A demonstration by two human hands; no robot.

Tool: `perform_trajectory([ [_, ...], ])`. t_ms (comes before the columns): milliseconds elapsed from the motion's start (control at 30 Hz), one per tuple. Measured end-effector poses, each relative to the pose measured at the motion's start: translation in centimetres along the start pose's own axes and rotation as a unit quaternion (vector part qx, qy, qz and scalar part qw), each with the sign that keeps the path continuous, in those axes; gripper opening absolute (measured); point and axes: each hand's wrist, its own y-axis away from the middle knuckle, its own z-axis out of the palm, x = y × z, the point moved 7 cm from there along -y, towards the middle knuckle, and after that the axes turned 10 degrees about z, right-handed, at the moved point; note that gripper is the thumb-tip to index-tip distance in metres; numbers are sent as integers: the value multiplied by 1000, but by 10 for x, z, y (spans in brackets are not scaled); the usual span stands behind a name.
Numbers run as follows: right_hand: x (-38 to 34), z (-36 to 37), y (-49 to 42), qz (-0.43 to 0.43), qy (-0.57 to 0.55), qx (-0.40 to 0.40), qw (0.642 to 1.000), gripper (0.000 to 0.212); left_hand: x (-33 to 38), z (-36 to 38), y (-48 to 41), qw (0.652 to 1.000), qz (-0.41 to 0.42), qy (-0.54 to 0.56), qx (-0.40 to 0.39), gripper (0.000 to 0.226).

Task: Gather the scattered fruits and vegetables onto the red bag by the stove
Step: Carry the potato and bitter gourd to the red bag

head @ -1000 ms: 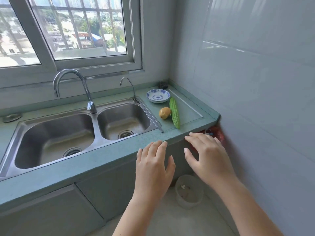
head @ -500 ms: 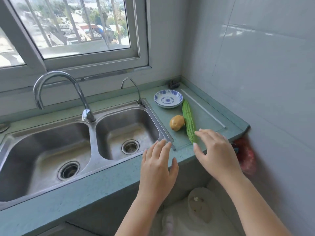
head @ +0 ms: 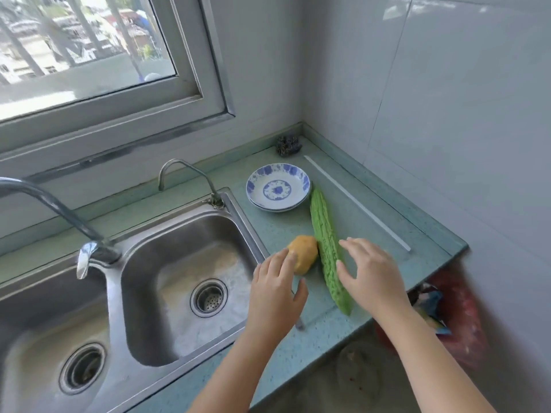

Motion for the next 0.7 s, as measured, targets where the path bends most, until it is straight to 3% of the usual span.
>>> perform_trajectory([
  [400, 29, 63, -48, 73, -32, -90, 993, 48, -49, 70, -37, 990, -59, 32, -121, 53],
  [700, 36, 89, -55, 119, -98, -128, 980, 58, -62, 94, -37, 982, -103, 75, -139, 63],
])
